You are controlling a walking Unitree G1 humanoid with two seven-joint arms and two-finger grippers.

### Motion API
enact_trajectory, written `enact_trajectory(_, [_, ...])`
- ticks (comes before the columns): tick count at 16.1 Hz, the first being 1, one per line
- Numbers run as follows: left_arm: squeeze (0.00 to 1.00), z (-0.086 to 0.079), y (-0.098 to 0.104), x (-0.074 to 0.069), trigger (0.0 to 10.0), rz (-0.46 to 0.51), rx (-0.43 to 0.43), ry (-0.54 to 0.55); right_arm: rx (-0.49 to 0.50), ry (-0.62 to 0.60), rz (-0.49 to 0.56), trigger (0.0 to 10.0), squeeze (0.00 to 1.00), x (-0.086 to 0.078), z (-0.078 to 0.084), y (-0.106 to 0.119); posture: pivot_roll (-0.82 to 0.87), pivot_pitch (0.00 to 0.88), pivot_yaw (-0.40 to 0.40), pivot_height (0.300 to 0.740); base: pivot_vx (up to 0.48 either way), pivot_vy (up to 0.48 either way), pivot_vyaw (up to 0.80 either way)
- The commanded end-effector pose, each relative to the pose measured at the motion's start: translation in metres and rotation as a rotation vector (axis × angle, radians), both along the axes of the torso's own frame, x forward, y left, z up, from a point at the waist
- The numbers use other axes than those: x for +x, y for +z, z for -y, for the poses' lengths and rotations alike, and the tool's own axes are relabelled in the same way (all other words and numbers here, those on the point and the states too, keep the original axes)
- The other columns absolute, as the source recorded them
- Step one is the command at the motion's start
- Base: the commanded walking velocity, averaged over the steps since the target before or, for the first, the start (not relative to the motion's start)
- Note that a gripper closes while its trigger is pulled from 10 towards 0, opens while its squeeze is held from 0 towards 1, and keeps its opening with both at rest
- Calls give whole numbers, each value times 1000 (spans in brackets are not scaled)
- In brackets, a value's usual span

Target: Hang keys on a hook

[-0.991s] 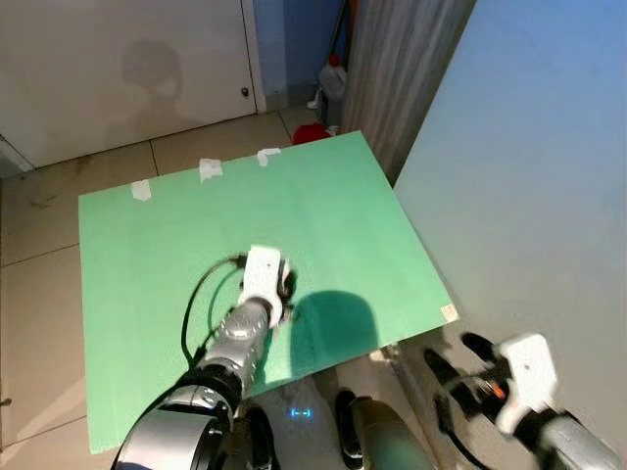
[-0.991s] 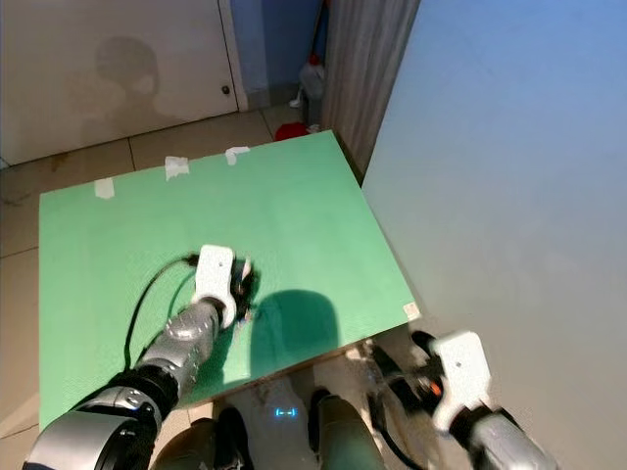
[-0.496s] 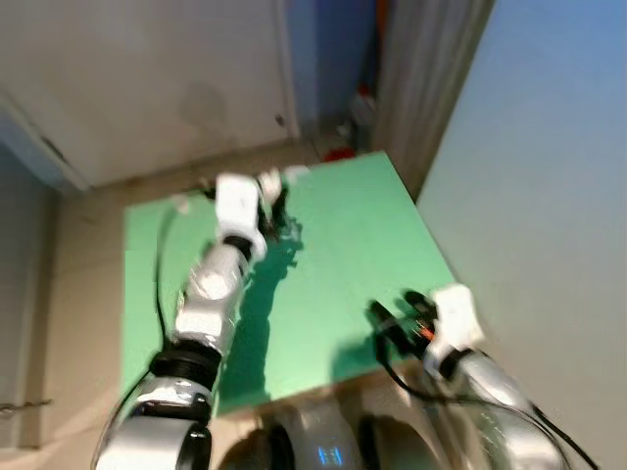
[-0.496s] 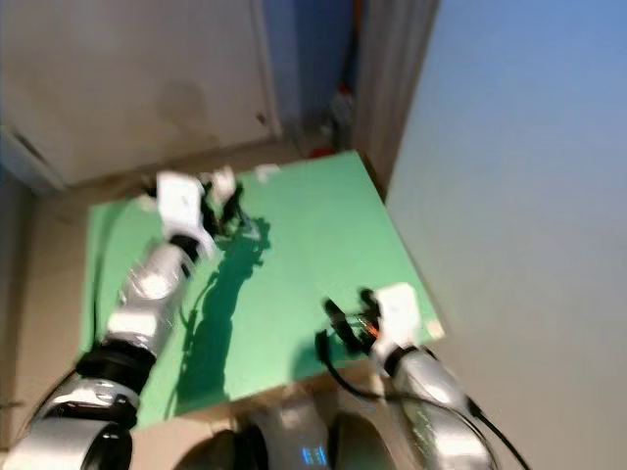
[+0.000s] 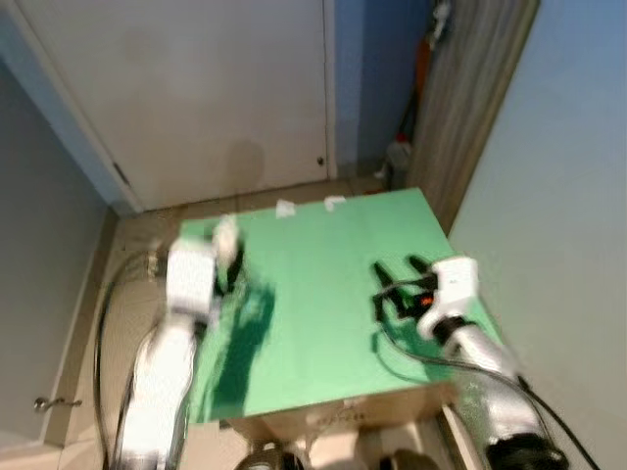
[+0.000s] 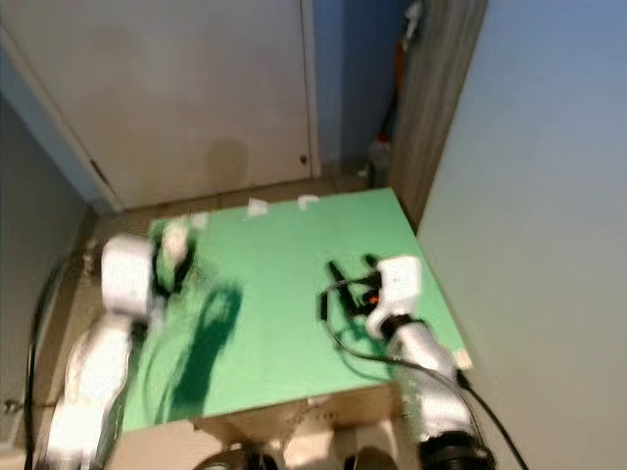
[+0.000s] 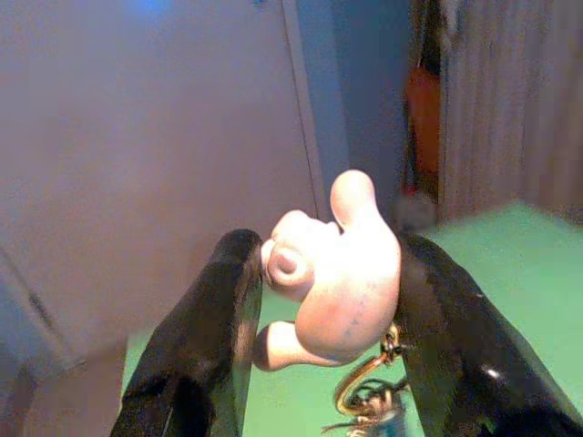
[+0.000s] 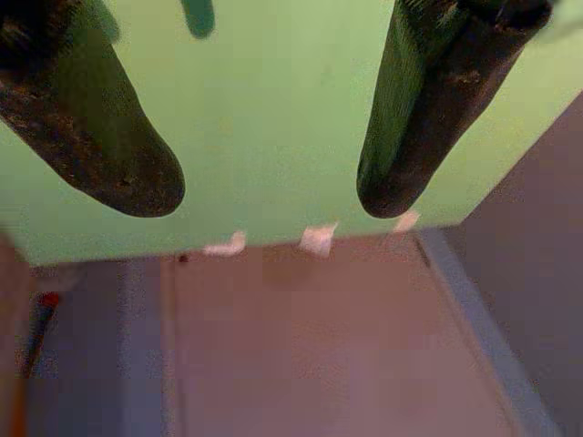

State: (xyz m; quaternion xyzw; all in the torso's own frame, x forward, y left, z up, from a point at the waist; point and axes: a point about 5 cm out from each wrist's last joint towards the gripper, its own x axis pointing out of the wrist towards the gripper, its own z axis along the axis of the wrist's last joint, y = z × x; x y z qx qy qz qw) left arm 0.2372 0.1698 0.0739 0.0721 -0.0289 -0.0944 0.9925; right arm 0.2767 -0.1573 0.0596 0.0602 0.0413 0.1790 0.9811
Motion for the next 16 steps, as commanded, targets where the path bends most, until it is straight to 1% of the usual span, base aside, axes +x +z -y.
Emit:
enact_trajectory(1, [0,5,10,-9,0,57,21,-49,10,-25,29,10000,0,-1,4,4,-149,0,106,740,0,0,0])
enact_trajectory(2, [0,5,4,-20,0,31,16,-57,16,-46,31,10000,0,-4,9,3,-159,0,107,740,0,0,0])
enact_trajectory(3, [0,7,-3,-34,0,-20,-18,-53,35,-80,29,10000,0,-12,18,1,-164,0,104,740,0,0,0])
enact_trajectory(4, [0,13,-7,-35,0,-46,-42,-63,38,-81,14,10000,0,-20,20,-4,-168,0,104,740,0,0,0])
enact_trajectory(5, [0,19,-11,-30,0,-62,-68,-60,36,-63,1,10000,0,-25,19,-7,-183,0,101,740,0,0,0])
enact_trajectory(6, [0,26,-14,-23,0,-90,-62,-83,29,-40,-2,10000,0,-27,15,-7,-188,0,101,740,0,0,0])
enact_trajectory(7, [0,31,-18,-19,0,-141,-101,-117,30,-28,-1,10000,0,-26,11,-7,-194,0,107,740,0,0,0])
enact_trajectory(8, [0,32,-18,-17,0,-148,-156,-110,35,-23,8,10000,0,-24,8,-6,-196,0,114,740,0,0,0])
enact_trajectory(9, [0,32,-18,-16,0,-143,-174,-111,38,-19,13,10000,0,-23,5,-5,-197,0,114,740,0,0,0])
enact_trajectory(10, [0,31,-17,-15,0,-143,-171,-110,40,-22,21,10000,0,-23,4,-4,-196,0,116,740,0,0,0])
enact_trajectory(12, [0,29,-16,-11,0,-132,-133,-108,27,-32,32,10000,0,-27,3,-5,-194,0,120,740,0,0,0])
enact_trajectory(13, [0,27,-16,-12,0,-132,-122,-109,15,-56,27,10000,0,-32,9,-7,-190,0,118,740,0,0,0])
enact_trajectory(14, [0,24,-14,-16,0,-118,-97,-112,-2,-85,22,10000,0,-42,22,-8,-181,0,109,740,0,0,0])
enact_trajectory(15, [0,20,-15,-22,0,-113,-75,-101,-26,-99,-10,10000,0,-54,34,-15,-182,0,109,740,0,0,0])
enact_trajectory(16, [0,18,-17,-27,0,-110,-53,-89,-38,-109,-33,10000,0,-59,39,-21,-178,0,108,740,0,0,0])
